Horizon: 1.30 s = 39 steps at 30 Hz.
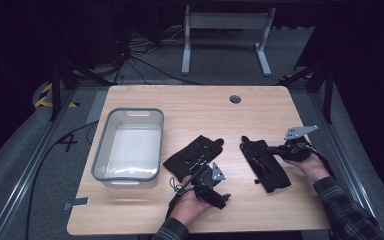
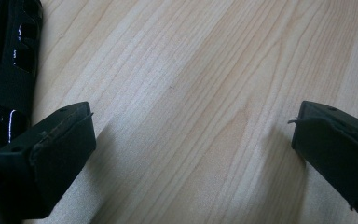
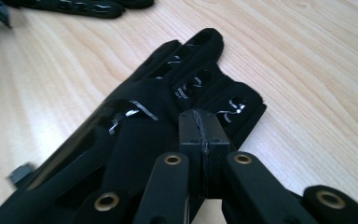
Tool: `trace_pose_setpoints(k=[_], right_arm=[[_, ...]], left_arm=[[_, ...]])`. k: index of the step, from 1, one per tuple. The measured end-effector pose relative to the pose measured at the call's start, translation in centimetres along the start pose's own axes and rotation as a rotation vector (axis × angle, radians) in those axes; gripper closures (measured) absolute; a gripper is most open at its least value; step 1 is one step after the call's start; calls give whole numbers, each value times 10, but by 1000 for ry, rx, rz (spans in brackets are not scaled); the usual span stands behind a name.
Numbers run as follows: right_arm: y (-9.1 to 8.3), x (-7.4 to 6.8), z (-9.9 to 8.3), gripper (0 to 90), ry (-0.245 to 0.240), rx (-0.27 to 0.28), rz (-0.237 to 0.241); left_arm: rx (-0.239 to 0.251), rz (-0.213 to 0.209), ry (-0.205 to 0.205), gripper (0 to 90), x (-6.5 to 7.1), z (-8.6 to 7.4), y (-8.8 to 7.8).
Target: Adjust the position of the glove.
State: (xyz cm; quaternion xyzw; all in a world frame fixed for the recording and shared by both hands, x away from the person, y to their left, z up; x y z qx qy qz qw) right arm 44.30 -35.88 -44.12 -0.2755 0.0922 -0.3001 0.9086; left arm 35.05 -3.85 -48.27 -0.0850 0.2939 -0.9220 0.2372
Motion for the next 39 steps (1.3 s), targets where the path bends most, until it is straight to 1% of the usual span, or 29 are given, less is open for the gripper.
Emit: trace_pose_setpoints(k=[4,5,8,11,16,27,30,32,33,36,37,39], right_arm=[[6,4,-1,900,3,-18,0],[11,6,-5,900,-1,-51,0],[14,5,-8,900,-2,-65,0],[12,2,-10,900,-3,-65,0],[5,-5,-15,900,6,-67,8],[-12,-32,-27,900,-18,-79,52],[-15,-35,-28,900,-25,-81,56],[-16,-36,-28,899,-32,-74,50],[-17,-37,-27,899,-34,-61,44],[-24,-37,-25,894,-25,-30,28],[-26,-37,-26,878,-22,-26,20],[-31,-37,-30,812,-12,-24,9]], left_arm=[[0,0,0,0,0,0,0],[0,0,1,0,0,0,0],[1,0,2,0,0,0,0],[1,-1,3,0,0,0,0],[1,-1,3,0,0,0,0],[1,-4,-3,0,1,0,0],[2,-3,-1,0,1,0,0],[1,-3,-1,0,1,0,0],[2,-3,-1,0,1,0,0],[2,-3,-1,0,1,0,0],[1,-3,-1,0,1,0,0],[1,-3,-1,0,1,0,0]])
Point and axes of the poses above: each handheld gripper's, and its own axes: y roughly forward along the jaws, z roughly out of its top, x roughly to its right, the point moved 1 cm from there along y, roughly forward along the jaws, and after that the axes turned 11 degrees about x, right-handed, at the moved point
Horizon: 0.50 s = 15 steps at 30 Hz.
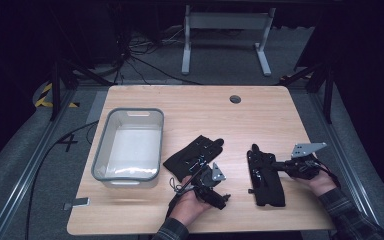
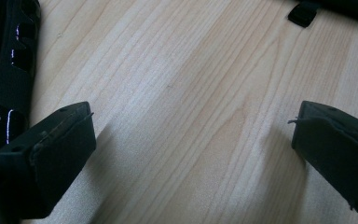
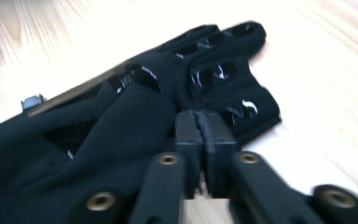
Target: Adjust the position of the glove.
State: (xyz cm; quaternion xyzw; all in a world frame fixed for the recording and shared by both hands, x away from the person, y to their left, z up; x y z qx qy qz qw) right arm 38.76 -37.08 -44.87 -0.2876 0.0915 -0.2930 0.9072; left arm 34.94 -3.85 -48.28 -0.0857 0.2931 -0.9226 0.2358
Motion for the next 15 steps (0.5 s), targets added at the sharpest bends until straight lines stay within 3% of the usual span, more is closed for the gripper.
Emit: trace_pose_setpoints(k=[10,15], right_arm=[[-25,-3,-26,373,77,37,-141],[-28,-8,-40,247,78,19,-187]], left_arm=[[1,0,-1,0,0,0,0],[1,0,0,0,0,0,0]])
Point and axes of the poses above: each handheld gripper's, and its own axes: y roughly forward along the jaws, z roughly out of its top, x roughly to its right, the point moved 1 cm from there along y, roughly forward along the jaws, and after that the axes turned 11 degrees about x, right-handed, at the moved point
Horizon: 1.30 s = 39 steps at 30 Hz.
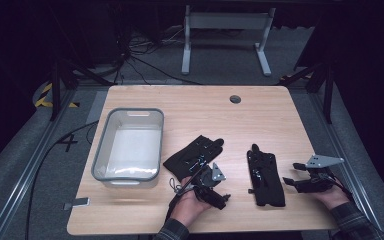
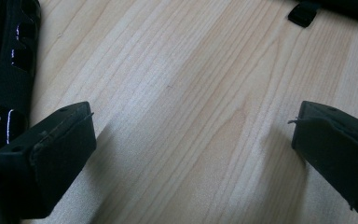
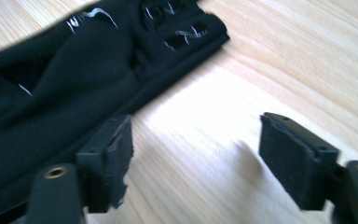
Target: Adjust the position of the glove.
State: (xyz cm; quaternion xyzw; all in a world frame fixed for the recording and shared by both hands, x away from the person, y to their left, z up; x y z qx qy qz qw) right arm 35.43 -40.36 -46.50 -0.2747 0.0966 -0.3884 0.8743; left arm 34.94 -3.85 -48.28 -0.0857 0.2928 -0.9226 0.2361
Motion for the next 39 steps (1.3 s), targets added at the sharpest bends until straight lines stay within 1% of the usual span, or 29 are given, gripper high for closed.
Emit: trace_pose_setpoints(k=[2,3,7,10,11,16,17,19,21,22,23,24,25,26,27,28,30,32,33,34,35,36,38,39], right_arm=[[-1,0,-1,229,1,1,-7],[-4,0,-6,183,12,9,-21],[-4,1,-11,153,22,15,-29],[-4,3,-14,135,35,32,-31],[-5,3,-14,132,43,28,-29],[-4,3,-14,126,43,27,-27],[-4,3,-14,125,43,27,-26],[-4,3,-14,125,41,27,-26],[-4,3,-14,124,41,27,-26],[-4,3,-14,123,41,27,-26],[-4,3,-14,123,40,27,-26],[-4,3,-14,123,40,27,-26],[-4,3,-14,123,40,27,-26],[-4,3,-14,123,39,27,-25],[-4,3,-14,123,39,27,-25],[-4,3,-14,123,40,27,-25],[-4,3,-14,123,39,26,-25],[-4,3,-14,122,39,27,-25],[-4,3,-14,122,39,26,-25],[-4,3,-14,122,39,27,-25],[-4,3,-14,122,39,27,-25],[-4,3,-14,122,39,26,-25],[-4,3,-14,122,40,26,-25],[-4,3,-14,122,40,27,-24]], left_arm=[[0,-1,-1,2,0,0,0],[1,-1,1,1,0,0,0],[1,-1,1,1,0,0,0],[0,1,0,1,0,0,0],[0,1,0,0,0,0,0],[0,2,-1,0,0,0,0],[2,6,-6,1,1,0,0],[-12,10,-8,20,1,2,-2],[-16,13,-8,139,2,5,-5],[-22,23,-12,176,2,5,-6],[-29,31,-12,187,2,6,-7],[-35,43,-20,222,2,7,-9],[-28,45,-23,282,0,9,-11],[-23,42,-32,331,-1,10,-13],[-23,42,-32,371,-1,10,-13],[-23,44,-38,371,-3,14,-15],[-19,54,-40,516,-7,19,-19],[-20,59,-45,620,-11,24,-22],[-20,56,-54,668,-16,26,-24],[-18,53,-61,739,-18,27,-24],[-18,53,-61,776,-18,27,-24],[-20,59,-65,776,-23,29,-25],[-23,52,-82,868,-30,30,-26],[-25,59,-88,895,-33,31,-26]])
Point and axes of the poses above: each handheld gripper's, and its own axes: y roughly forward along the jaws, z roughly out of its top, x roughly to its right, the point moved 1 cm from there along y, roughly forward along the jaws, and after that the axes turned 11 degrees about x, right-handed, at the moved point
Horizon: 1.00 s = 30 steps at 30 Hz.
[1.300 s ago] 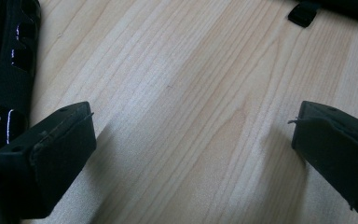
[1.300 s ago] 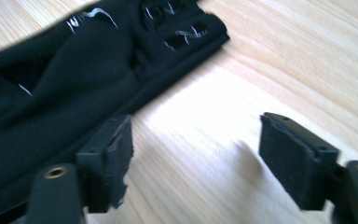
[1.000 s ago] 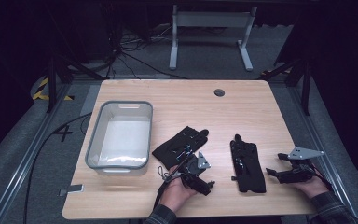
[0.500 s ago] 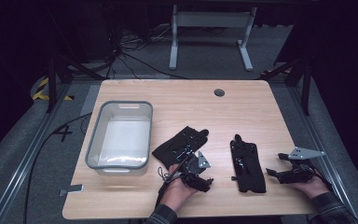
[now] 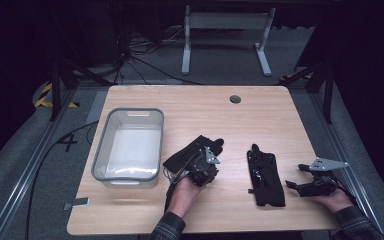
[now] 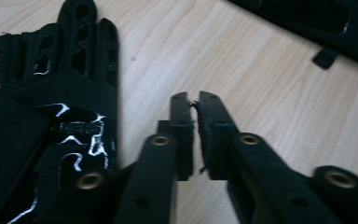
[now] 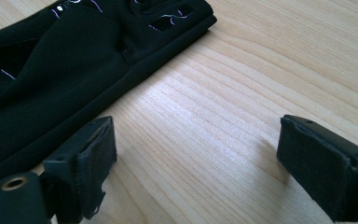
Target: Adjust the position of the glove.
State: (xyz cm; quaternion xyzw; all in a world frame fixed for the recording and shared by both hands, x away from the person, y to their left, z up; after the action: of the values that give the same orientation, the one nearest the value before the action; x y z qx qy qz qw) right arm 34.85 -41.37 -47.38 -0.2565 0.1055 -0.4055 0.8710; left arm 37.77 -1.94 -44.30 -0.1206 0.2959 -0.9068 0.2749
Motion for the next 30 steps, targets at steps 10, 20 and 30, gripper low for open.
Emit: trace_pose_setpoints(k=[10,20,30], right_arm=[[0,0,0,122,-3,0,3],[0,0,0,122,-8,0,10],[0,0,0,123,-9,-1,12]], left_arm=[[12,74,-36,897,-25,12,11],[-7,65,-57,898,-40,10,32],[-34,11,-59,900,-35,10,41]])
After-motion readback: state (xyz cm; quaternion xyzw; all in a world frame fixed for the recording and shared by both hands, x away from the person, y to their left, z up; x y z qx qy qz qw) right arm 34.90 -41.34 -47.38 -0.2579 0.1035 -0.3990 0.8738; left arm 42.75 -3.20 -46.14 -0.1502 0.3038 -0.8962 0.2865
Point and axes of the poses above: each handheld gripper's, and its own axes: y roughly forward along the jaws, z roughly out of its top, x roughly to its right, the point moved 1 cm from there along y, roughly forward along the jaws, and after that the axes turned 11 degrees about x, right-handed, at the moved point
